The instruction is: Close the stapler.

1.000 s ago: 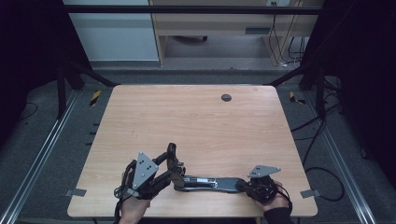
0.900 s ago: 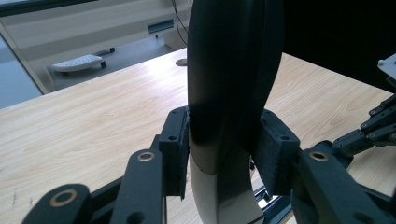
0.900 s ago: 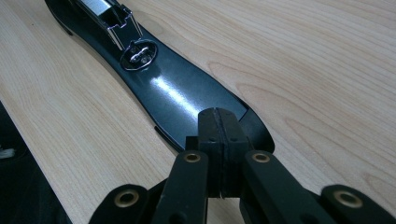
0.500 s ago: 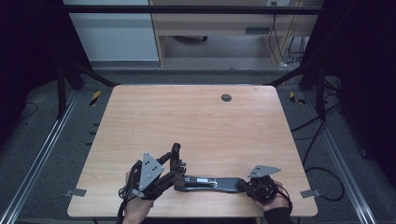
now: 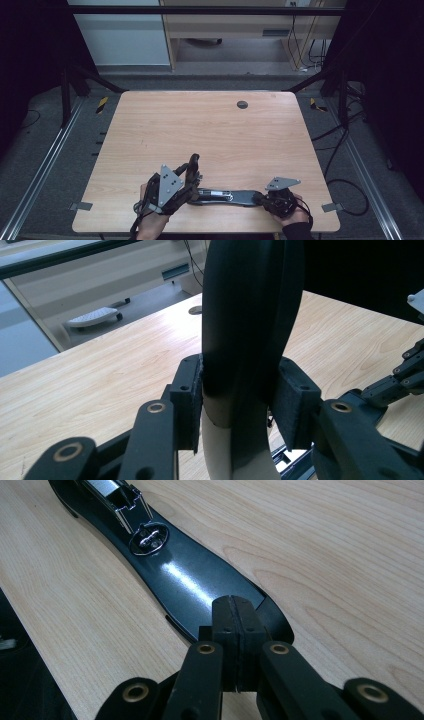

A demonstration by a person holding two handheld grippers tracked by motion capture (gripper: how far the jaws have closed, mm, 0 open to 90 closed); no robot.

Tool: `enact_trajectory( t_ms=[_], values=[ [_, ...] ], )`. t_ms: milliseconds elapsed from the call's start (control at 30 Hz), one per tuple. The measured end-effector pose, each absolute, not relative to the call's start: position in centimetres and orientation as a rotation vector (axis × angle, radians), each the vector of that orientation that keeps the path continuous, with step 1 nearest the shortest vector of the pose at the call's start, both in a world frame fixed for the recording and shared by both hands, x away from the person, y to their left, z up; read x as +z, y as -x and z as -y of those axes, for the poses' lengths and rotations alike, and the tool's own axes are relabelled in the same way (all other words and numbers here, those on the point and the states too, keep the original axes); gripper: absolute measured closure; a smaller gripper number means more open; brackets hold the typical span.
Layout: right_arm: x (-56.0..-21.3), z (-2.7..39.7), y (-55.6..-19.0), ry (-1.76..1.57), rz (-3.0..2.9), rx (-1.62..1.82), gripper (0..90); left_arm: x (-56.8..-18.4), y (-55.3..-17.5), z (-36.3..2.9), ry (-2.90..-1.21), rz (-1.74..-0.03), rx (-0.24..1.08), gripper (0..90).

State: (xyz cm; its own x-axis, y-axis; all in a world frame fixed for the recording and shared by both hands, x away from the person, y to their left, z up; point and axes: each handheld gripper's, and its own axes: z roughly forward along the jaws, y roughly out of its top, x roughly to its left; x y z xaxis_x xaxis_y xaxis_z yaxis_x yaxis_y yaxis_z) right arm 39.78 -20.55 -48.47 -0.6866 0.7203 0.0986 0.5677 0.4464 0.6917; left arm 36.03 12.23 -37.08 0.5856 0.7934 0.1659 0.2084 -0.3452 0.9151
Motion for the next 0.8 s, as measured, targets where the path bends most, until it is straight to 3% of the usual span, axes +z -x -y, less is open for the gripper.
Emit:
enact_trajectory(
  t_ms=[800],
  values=[
    [-48.5,20.5,-39.8,-1.128,-2.488,1.068,90.0,-37.3,-35.7,-10.2,-1.897,-0.771,0.847,58.5]
  ],
)
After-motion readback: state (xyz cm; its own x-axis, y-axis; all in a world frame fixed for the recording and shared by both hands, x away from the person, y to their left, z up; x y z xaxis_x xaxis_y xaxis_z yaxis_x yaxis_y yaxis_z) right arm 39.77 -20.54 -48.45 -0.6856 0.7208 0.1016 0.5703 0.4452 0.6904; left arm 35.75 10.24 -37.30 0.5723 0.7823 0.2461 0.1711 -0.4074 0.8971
